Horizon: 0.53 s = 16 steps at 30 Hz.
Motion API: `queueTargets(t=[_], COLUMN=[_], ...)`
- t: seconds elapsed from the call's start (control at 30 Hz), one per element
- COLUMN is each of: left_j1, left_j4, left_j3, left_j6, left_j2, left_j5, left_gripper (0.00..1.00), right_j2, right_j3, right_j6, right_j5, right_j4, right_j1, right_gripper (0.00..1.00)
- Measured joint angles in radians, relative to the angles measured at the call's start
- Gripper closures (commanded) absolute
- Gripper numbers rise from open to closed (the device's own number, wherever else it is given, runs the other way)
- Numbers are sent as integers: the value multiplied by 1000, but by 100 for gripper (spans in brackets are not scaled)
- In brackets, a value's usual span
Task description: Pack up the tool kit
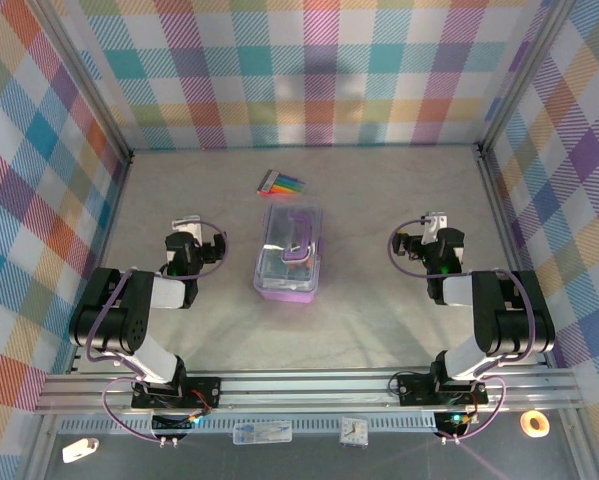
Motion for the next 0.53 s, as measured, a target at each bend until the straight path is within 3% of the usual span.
queueTargets(t=[0.53], left_j1=[8], left_j4=[-15], left_j3=[0], left_j6=[-4], left_j2=[0], left_j5=[18], left_gripper=[0], right_j2=[0], right_j3=[0], right_j6=[0], right_j5=[0], right_j4=[0], right_j1=[0], right_gripper=[1])
